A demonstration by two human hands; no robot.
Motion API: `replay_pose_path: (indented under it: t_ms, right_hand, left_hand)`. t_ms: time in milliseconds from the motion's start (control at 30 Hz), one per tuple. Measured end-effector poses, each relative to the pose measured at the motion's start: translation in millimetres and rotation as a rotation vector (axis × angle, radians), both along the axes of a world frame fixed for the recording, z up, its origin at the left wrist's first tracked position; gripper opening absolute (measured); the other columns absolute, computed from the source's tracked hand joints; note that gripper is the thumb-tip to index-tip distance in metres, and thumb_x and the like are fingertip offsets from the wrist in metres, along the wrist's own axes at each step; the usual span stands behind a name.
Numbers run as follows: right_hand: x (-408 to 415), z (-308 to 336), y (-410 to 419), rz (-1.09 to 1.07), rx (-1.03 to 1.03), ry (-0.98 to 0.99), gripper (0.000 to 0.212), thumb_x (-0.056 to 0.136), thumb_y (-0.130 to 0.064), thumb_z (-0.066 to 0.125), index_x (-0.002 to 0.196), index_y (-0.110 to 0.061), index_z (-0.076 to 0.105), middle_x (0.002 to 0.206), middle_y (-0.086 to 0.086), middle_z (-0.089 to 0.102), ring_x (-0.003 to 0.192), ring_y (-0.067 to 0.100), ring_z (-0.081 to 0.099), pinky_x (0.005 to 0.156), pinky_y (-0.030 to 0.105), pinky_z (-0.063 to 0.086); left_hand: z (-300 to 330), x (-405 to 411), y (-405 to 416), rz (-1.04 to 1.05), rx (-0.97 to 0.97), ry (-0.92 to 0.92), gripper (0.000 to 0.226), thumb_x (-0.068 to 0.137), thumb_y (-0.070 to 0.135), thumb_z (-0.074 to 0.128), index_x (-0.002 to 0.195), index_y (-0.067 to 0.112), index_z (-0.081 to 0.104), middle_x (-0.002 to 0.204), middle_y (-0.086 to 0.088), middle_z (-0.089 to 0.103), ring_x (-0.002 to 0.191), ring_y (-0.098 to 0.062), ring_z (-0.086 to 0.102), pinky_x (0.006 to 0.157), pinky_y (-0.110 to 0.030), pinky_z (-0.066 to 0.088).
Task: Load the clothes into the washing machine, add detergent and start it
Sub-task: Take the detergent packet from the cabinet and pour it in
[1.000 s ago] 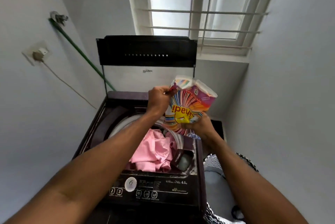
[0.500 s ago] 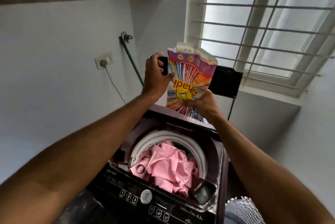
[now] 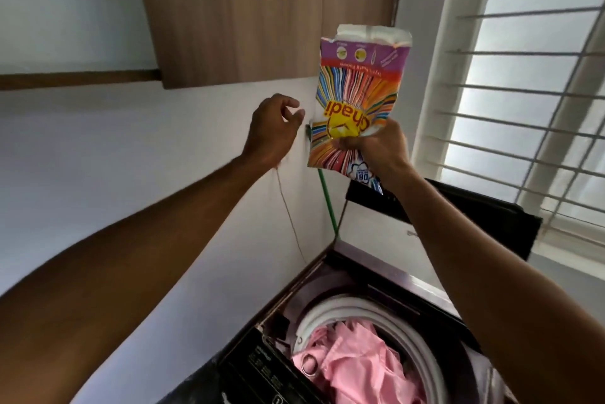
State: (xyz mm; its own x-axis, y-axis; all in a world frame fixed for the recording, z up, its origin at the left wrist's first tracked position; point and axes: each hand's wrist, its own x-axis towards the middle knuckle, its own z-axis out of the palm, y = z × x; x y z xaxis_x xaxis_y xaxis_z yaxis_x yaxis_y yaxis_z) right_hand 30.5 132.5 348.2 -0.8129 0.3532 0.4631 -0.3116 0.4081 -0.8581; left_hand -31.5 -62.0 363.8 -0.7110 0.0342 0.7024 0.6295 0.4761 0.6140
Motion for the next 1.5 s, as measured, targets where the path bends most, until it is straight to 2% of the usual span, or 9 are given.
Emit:
replay_pose_path:
  t_ms: [233, 433, 567, 667, 1000, 1100, 1267, 1367, 1500]
  right_hand:
    - [-21.9, 79.7, -78.5, 0.119, -0.075, 0.101, 0.062, 0.043, -0.034, 0.097, 0.098, -0.02, 0.072, 0.087, -0.007, 0.077, 0.069, 0.011, 0.074, 0.072, 0.038, 0.063]
    - [-30.8, 134.3, -136.7, 0.262, -0.128, 0.206, 0.068, 0.035, -0.039, 0.097, 0.096, -0.021, 0.074, 0.088, -0.007, 0.078, 0.071, 0.018, 0.076, 0.073, 0.042, 0.062]
    - [-40.4, 166.1, -174.2, 0.376, -0.147, 0.219, 0.074, 0.032, -0.042, 0.099, 0.098, -0.019, 0.075, 0.091, -0.003, 0.078, 0.074, 0.025, 0.076, 0.076, 0.047, 0.061]
    - [-46.0, 184.5, -211.2, 0.419, -0.14, 0.221, 0.076, 0.03, -0.046, 0.098, 0.096, -0.019, 0.075, 0.09, -0.004, 0.078, 0.073, 0.023, 0.076, 0.076, 0.046, 0.061]
    - [-81.2, 198.0, -333.8, 0.42, -0.08, 0.142, 0.056, 0.046, -0.042, 0.096, 0.092, -0.023, 0.069, 0.085, -0.006, 0.075, 0.065, 0.013, 0.073, 0.064, 0.035, 0.062]
    - [-94.2, 196.8, -372.5, 0.382, -0.109, 0.117, 0.065, 0.038, -0.049, 0.094, 0.09, -0.02, 0.069, 0.086, -0.004, 0.074, 0.068, 0.018, 0.073, 0.065, 0.038, 0.063]
    - [-105.9, 193.8, -431.1, 0.36, -0.038, 0.106, 0.045, 0.055, -0.042, 0.091, 0.084, -0.024, 0.062, 0.091, -0.002, 0.072, 0.073, 0.017, 0.071, 0.069, 0.036, 0.061]
    - [-110.1, 188.4, -465.6, 0.379, 0.016, 0.122, 0.053, 0.052, -0.042, 0.089, 0.095, -0.025, 0.064, 0.093, -0.001, 0.073, 0.075, 0.018, 0.072, 0.073, 0.04, 0.062]
    - [-113.3, 180.1, -509.7, 0.377, 0.074, 0.15, 0.054, 0.06, -0.047, 0.081, 0.103, -0.021, 0.064, 0.093, -0.001, 0.071, 0.077, 0.019, 0.07, 0.072, 0.037, 0.061]
  left_hand:
    - [57.5, -0.1, -95.8, 0.186, 0.126, 0.057, 0.021, 0.093, 0.011, 0.054, 0.103, 0.019, 0.07, 0.105, 0.006, 0.069, 0.099, -0.014, 0.064, 0.085, -0.025, 0.049]
    - [117.1, 16.8, -159.0, 0.32, 0.149, 0.195, 0.026, 0.087, 0.007, 0.052, 0.096, 0.023, 0.07, 0.106, 0.0, 0.068, 0.093, -0.013, 0.064, 0.082, -0.026, 0.051]
    - [144.8, 20.2, -199.9, 0.406, 0.097, 0.202, 0.022, 0.087, 0.009, 0.06, 0.104, 0.02, 0.068, 0.107, -0.004, 0.061, 0.087, -0.009, 0.055, 0.067, -0.001, 0.035]
    - [155.4, 21.2, -225.8, 0.442, 0.139, 0.177, 0.023, 0.088, 0.009, 0.059, 0.108, 0.018, 0.069, 0.11, -0.004, 0.062, 0.089, -0.007, 0.054, 0.064, -0.001, 0.034]
    - [151.3, 6.4, -310.7, 0.559, 0.284, 0.159, 0.023, 0.089, 0.011, 0.059, 0.11, 0.018, 0.067, 0.108, -0.005, 0.061, 0.092, -0.015, 0.059, 0.07, -0.015, 0.039]
    - [148.6, 3.1, -332.9, 0.586, 0.352, 0.153, 0.025, 0.091, 0.011, 0.059, 0.115, 0.017, 0.062, 0.108, -0.007, 0.06, 0.093, -0.02, 0.06, 0.071, -0.022, 0.042]
    - [141.0, 2.8, -369.2, 0.63, 0.27, 0.157, 0.024, 0.092, 0.012, 0.059, 0.115, 0.018, 0.064, 0.115, -0.006, 0.057, 0.098, -0.014, 0.057, 0.063, -0.012, 0.038]
    - [138.4, 5.8, -388.7, 0.689, 0.172, 0.168, 0.026, 0.094, 0.014, 0.061, 0.119, 0.016, 0.064, 0.118, -0.005, 0.055, 0.102, -0.01, 0.054, 0.059, -0.002, 0.033]
    - [137.2, 11.9, -406.8, 0.696, 0.168, 0.151, 0.034, 0.093, 0.027, 0.066, 0.124, 0.014, 0.062, 0.118, -0.004, 0.056, 0.098, -0.008, 0.053, 0.059, -0.01, 0.037]
